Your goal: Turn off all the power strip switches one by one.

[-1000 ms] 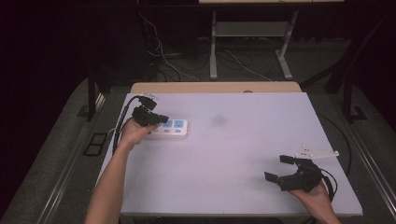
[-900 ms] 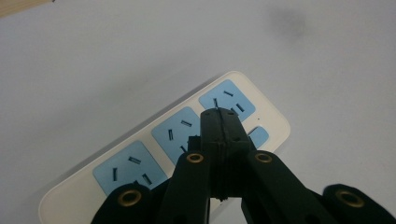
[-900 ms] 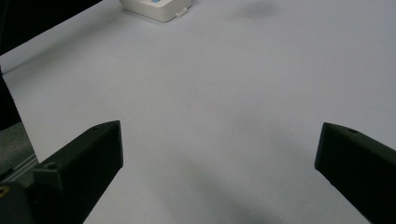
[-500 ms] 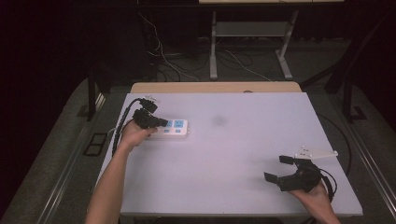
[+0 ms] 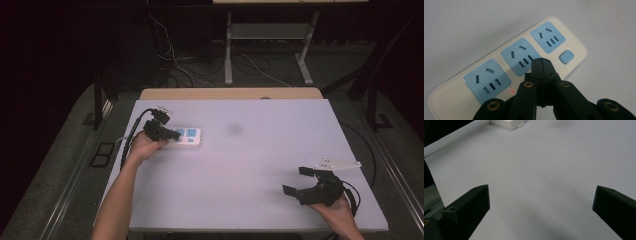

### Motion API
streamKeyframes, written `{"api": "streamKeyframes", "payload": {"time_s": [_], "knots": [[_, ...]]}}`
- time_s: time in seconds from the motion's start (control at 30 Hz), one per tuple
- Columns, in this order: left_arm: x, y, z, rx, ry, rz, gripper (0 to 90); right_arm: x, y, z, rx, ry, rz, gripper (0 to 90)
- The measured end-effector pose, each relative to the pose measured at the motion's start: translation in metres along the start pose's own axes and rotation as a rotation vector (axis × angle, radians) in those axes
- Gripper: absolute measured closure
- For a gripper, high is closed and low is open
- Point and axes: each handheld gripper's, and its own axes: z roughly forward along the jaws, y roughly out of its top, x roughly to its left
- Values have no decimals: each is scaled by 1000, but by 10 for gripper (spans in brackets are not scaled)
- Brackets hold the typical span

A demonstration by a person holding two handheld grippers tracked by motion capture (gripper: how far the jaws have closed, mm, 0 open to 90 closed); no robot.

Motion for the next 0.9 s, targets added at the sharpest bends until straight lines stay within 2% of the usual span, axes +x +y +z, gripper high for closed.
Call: {"api": "streamKeyframes", "payload": {"time_s": [0.27, 0.73, 0.9], "knots": [[0, -1, 1, -1, -13, -4, 895, 0, 0, 0, 1, -2, -1, 6], [-2, -4, 1, -23, -2, 6, 896, 1, 0, 0, 2, -5, -6, 7], [-2, -5, 2, -28, -2, -5, 896, 1, 0, -1, 1, -7, -5, 7]]}}
